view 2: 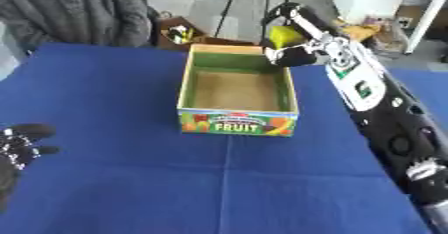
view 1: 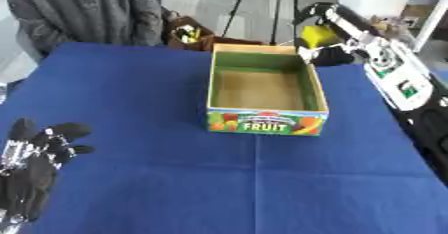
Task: Pick up objects on the table and place them in the box.
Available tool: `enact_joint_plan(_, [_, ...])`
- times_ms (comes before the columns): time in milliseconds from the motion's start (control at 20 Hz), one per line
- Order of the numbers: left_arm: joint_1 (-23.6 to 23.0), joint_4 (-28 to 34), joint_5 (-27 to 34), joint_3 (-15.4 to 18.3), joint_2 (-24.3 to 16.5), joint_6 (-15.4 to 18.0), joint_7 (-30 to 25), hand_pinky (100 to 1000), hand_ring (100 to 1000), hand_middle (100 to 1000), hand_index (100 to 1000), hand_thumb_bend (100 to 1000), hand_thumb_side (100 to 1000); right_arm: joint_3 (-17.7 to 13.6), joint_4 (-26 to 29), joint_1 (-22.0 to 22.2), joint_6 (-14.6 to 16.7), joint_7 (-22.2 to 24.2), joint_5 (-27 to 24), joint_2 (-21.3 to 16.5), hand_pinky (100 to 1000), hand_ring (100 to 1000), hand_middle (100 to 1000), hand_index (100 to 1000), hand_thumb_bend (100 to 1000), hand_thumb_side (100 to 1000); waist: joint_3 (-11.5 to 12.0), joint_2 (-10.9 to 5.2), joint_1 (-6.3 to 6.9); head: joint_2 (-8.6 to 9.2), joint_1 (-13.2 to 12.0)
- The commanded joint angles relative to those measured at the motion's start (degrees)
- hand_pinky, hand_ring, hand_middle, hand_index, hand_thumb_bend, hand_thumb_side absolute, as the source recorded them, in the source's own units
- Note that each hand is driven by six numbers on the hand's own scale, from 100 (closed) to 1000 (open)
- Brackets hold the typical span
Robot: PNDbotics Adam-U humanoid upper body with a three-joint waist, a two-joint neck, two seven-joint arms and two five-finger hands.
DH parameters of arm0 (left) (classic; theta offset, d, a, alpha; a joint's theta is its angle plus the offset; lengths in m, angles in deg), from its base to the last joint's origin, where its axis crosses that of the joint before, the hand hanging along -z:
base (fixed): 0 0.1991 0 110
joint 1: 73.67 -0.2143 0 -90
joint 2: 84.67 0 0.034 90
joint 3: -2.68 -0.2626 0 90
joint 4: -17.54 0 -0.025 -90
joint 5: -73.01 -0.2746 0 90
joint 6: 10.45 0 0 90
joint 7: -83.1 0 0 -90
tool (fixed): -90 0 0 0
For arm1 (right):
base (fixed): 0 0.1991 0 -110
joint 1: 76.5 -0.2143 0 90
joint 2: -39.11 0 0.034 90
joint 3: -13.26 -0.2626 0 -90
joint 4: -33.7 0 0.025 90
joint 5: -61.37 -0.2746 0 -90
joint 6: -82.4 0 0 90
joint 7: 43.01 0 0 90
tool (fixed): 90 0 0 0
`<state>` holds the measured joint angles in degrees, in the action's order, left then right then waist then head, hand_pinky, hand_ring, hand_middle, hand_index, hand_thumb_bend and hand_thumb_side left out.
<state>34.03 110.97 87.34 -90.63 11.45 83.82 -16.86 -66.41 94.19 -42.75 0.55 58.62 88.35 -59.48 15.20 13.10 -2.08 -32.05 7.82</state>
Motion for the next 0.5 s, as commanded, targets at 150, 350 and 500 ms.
enact_joint_plan(150, [1.5, 0.8, 0.2, -0.9, 0.6, -0.1, -0.9, 712, 825, 688, 726, 524, 1000, 1.0, -3.5, -1.4, 1.5, 1.5, 4.0, 2.6, 264, 565, 819, 769, 100, 100, 1.7, -0.35, 0.93, 1.58, 2.3])
enact_joint_plan(350, [2.0, 0.9, 0.4, -1.3, 1.2, -0.1, -1.3, 713, 825, 688, 726, 524, 1000, 1.3, -7.0, -0.5, 3.3, 2.3, 6.8, 5.1, 325, 603, 826, 776, 100, 100, 3.2, 0.34, 1.48, 2.42, 3.7])
enact_joint_plan(500, [2.2, 0.9, 0.4, -1.4, 1.4, -0.2, -1.5, 713, 825, 687, 725, 523, 1000, 1.4, -9.3, 0.1, 4.5, 2.0, 9.6, 5.7, 586, 756, 840, 790, 100, 137, 3.9, 0.68, 1.68, 2.87, 4.5])
